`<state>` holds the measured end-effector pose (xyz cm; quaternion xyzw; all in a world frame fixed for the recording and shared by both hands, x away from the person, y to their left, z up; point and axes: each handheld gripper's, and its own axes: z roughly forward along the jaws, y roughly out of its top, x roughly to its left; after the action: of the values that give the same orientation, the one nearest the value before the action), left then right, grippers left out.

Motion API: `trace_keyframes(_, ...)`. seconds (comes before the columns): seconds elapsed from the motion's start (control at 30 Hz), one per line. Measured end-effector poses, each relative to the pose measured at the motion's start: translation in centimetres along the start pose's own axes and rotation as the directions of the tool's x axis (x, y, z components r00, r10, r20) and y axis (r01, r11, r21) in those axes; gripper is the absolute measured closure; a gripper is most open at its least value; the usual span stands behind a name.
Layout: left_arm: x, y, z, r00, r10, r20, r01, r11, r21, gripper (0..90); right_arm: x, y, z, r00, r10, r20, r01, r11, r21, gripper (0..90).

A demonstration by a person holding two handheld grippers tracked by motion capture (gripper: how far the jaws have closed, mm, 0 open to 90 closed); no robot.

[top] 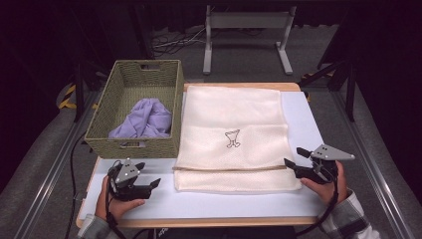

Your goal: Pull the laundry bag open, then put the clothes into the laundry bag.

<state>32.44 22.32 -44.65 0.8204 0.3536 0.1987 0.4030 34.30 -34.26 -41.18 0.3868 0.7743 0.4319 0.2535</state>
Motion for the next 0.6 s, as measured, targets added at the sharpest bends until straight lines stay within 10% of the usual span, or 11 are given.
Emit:
trace_keyframes(0.3, 1.1, -0.8, -0.9, 0.9945, -0.084, -0.063, 0.078, 0.9932, -0.086, 10.3, 1.7, 1.2, 0.3, 0.9972, -0.066, -0.034, 0.066, 0.998, -0.018, 38.4)
trace_keyframes(0.6, 1.2, -0.7, -0.4, 0.9942, -0.074, -0.078, 0.068, 0.9945, -0.08, 9.3, 3.5, 2.9, 1.5, 0.989, -0.096, -0.113, 0.094, 0.995, -0.022, 41.9)
